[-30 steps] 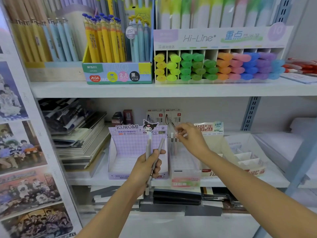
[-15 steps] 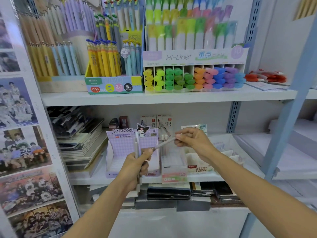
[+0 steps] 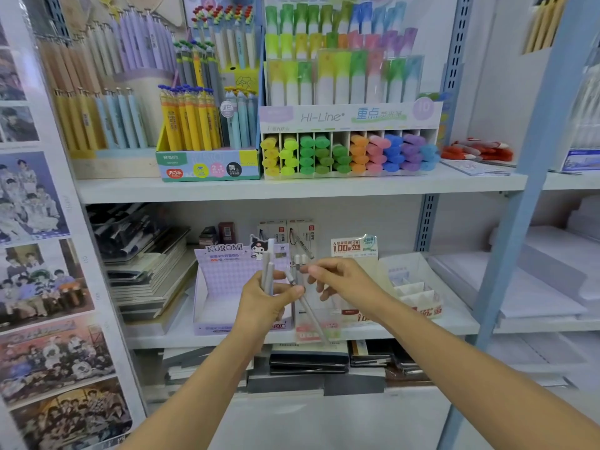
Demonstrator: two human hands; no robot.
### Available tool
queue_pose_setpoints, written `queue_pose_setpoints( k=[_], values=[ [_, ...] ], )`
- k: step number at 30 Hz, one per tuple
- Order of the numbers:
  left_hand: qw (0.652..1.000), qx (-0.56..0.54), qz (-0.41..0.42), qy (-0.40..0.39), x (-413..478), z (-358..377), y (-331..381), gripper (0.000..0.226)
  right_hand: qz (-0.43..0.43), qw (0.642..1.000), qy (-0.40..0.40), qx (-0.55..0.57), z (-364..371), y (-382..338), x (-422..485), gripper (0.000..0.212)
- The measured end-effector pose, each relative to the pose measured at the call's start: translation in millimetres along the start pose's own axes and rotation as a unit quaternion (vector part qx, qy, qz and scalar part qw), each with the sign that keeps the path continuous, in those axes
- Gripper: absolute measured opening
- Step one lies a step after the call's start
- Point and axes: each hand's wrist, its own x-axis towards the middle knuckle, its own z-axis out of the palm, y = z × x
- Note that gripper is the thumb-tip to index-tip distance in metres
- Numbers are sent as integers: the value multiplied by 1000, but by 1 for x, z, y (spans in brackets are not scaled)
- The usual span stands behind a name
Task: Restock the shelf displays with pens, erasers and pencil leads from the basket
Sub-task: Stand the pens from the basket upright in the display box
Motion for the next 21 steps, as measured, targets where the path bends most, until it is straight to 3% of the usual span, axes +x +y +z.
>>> queue_pose_setpoints(
  k=[4, 7, 10, 14, 21],
  values=[
    [998, 56, -3, -36, 2, 7, -2, 46, 18, 998, -53, -41, 6, -4, 12, 22],
    [997, 64, -6, -53, 5, 8, -4, 33, 10, 997, -59, -52, 1, 1, 18, 18],
    [995, 26, -78, -66, 12, 2, -6, 16, -15, 997, 46, -54, -16, 3, 26, 12],
    [984, -36, -158, -70, 23, -6, -14, 13, -46, 976, 201, -64, -40, 13, 45, 11],
    [979, -57, -140, -135, 32, -9, -28, 30, -29, 963, 218, -157, -30, 53, 67, 13]
  ],
)
